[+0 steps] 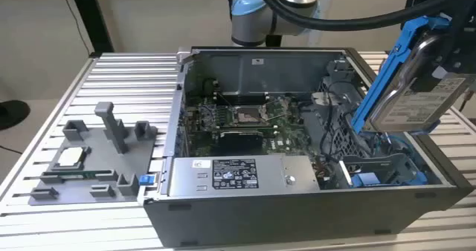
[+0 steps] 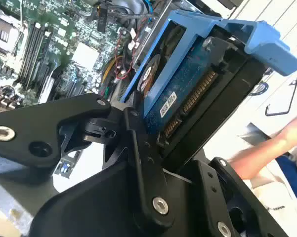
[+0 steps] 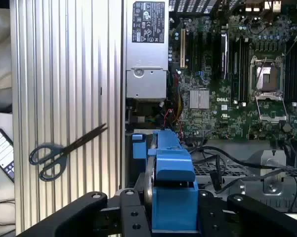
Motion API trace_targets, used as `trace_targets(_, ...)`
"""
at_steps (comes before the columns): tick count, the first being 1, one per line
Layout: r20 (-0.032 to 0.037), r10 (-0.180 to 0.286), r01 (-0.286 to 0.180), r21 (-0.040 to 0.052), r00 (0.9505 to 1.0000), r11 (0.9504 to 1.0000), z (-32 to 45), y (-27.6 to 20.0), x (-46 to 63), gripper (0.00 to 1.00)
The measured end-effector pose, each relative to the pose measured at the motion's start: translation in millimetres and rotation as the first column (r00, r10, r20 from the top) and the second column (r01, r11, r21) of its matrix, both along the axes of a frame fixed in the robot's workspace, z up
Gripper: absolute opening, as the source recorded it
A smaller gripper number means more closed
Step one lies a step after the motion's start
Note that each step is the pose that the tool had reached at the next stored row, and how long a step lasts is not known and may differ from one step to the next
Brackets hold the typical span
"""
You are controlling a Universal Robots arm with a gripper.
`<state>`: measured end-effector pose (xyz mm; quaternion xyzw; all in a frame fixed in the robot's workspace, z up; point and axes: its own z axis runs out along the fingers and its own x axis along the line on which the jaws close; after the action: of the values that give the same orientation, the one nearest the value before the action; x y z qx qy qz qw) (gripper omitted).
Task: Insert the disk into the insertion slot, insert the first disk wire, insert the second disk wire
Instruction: 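Insert the disk into the insertion slot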
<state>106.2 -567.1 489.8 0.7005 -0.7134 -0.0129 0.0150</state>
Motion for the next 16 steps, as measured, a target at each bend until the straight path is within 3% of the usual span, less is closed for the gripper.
trace_targets(13, 0.0, -0.001, 0.001, 0.0009, 1.0, 1.0, -0.2, -0.1, 1.1, 0.0)
trace_targets(16, 0.0, -0.017, 0.017, 0.0016, 0.9998, 0.9998, -3.2, -0.3, 1.9, 0.0)
